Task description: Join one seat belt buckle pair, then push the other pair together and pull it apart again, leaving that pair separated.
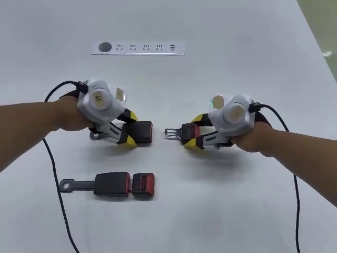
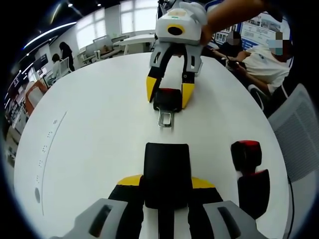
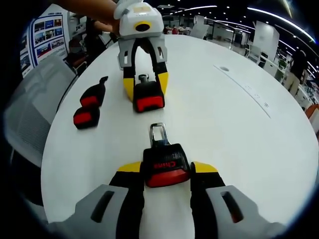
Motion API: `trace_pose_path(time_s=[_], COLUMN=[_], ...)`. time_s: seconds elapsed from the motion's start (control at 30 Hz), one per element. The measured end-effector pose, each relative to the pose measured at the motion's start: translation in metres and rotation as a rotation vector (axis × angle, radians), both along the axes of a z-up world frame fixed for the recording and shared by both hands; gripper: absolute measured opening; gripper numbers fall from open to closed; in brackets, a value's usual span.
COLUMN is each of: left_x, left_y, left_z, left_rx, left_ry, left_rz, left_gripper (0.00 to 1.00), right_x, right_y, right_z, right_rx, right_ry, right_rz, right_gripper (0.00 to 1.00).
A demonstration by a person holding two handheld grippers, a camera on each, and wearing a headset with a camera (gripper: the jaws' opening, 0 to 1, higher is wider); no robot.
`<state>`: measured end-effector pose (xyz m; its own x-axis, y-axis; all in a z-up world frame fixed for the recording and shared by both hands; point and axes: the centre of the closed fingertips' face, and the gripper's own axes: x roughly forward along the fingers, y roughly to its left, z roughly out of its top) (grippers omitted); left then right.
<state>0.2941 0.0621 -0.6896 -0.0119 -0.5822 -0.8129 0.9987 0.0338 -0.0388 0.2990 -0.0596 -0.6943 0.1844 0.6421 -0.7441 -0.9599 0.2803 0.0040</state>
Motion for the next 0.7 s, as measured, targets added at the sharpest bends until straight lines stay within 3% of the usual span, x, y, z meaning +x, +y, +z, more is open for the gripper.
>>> trace_pose_path(time_s=[0.7], left_x=[-0.003], left_y=[-0.002], left_z=[0.001], left_rx=[0.002], left_ry=[0.002], left_rz=[0.003], left_gripper=[0.34], right_x=[-0.017], right_y=[-0.039], right_z=[0.009], right_rx=[-0.011], right_ry=[0.011], right_rz=[-0.022], right_gripper=[0.34])
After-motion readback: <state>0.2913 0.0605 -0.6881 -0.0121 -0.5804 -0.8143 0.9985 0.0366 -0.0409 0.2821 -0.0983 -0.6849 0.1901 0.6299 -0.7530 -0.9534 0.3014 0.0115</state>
